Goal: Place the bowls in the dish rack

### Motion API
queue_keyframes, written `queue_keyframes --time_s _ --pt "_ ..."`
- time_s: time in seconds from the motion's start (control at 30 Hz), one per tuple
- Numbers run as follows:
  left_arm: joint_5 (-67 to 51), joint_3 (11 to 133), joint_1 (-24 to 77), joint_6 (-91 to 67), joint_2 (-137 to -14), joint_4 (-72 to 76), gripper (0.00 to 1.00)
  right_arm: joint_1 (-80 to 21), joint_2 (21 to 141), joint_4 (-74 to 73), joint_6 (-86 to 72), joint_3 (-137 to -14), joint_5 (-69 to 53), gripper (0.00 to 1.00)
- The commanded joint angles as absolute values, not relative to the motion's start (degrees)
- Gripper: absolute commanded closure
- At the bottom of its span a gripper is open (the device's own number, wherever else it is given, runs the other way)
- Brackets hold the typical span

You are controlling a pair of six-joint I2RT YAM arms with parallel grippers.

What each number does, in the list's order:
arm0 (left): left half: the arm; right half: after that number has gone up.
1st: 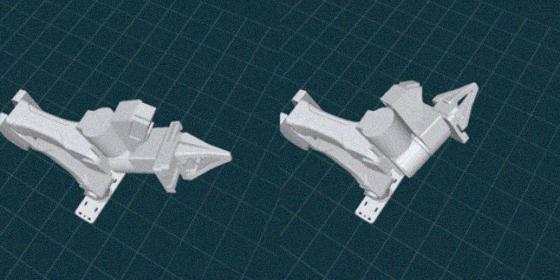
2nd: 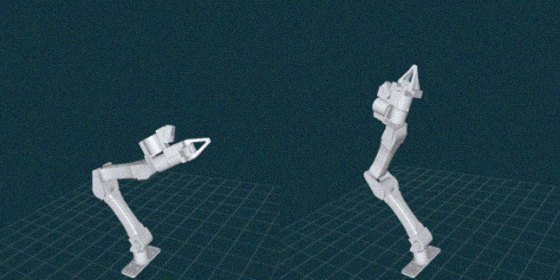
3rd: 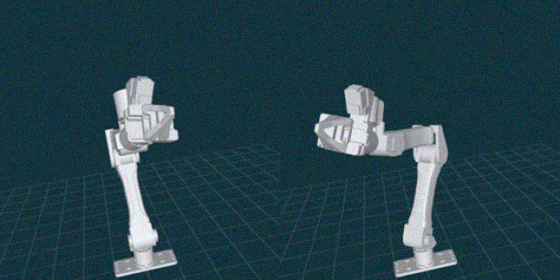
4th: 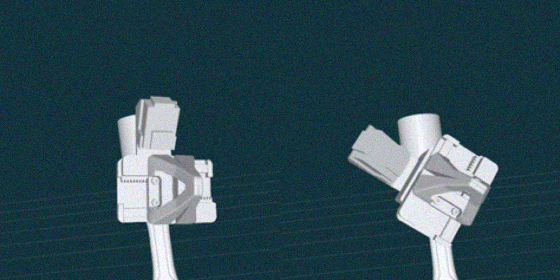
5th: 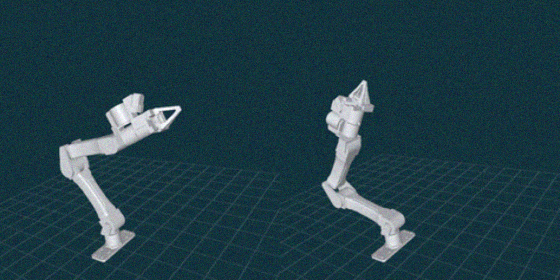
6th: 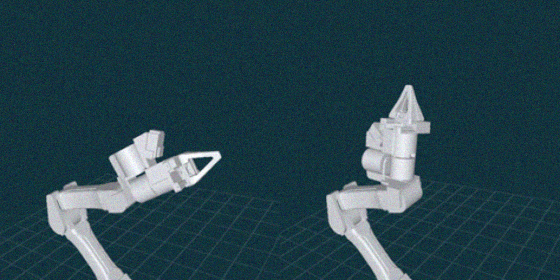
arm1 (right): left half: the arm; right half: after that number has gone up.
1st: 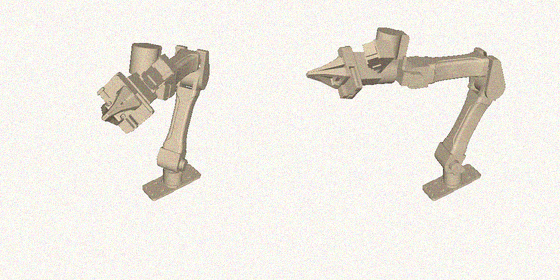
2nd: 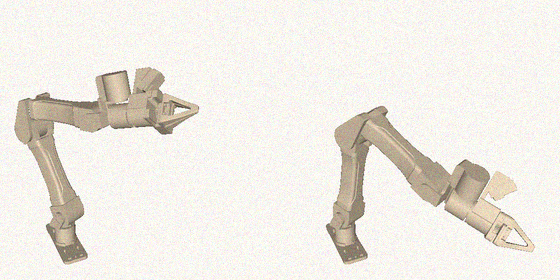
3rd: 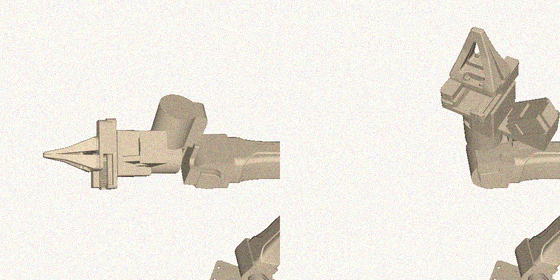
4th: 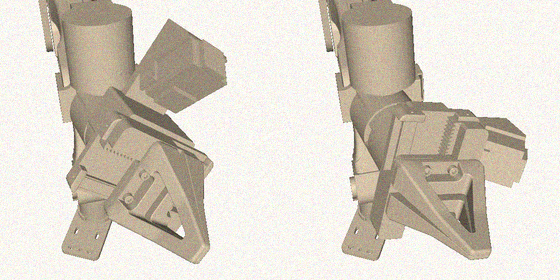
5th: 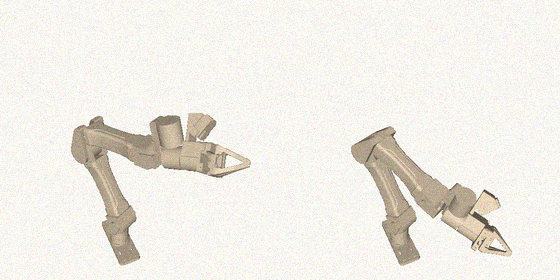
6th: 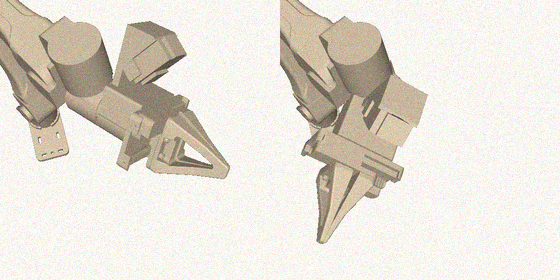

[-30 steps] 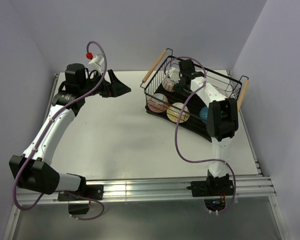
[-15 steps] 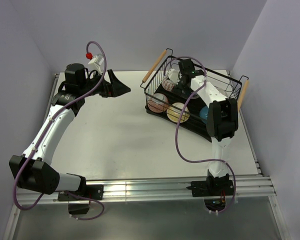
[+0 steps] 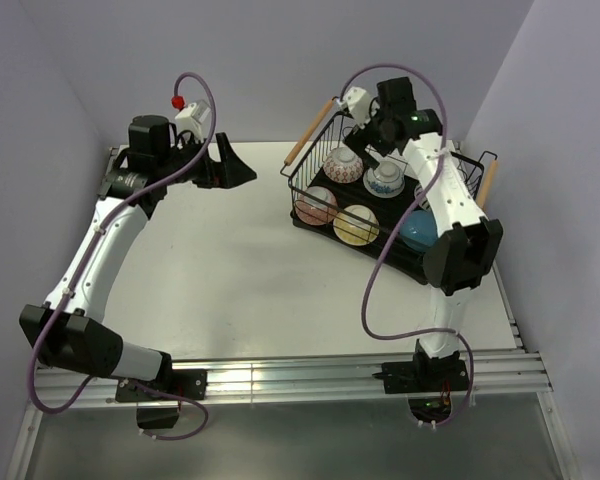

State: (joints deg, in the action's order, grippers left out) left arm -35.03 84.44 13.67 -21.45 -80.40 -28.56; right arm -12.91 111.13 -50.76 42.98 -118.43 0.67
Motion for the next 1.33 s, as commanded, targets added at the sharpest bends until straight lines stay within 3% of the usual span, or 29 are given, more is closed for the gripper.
queue_keyframes --time_s 0.0,0.13,0.3,0.57,0.83,1.03,1.3 --pt "-28.67 92.69 13.45 -15.74 -82.95 -35.84 0.0 -11.25 103.81 -55.54 35.27 -123.83 -5.44 0.0" --pt "-26.73 95.8 13.27 -12.05 -84.9 -40.78 0.01 -8.97 97.41 -58.36 28.93 -125.16 -10.27 0.0" --pt "-25.66 92.03 13.18 -9.41 -82.8 -40.08 0.0 -7.12 87.82 -58.54 19.61 -118.32 -17.3 0.0" --pt "-21.28 84.13 13.18 -7.3 -77.45 -39.99 0.01 -6.94 67.01 -50.98 6.96 -91.87 -26.98 0.0" --pt "-19.25 74.8 13.27 -5.71 -69.44 -39.55 0.01 -7.47 55.21 -43.17 1.85 -68.76 -31.55 0.0" --pt "-18.98 69.17 13.27 -6.24 -63.9 -38.41 0.0 -8.96 51.6 -41.39 0.17 -62.76 -31.64 0.0" --pt "-19.51 68.29 13.45 -7.65 -62.58 -38.23 0.01 -8.96 49.83 -42.8 1.23 -64.07 -31.21 0.0"
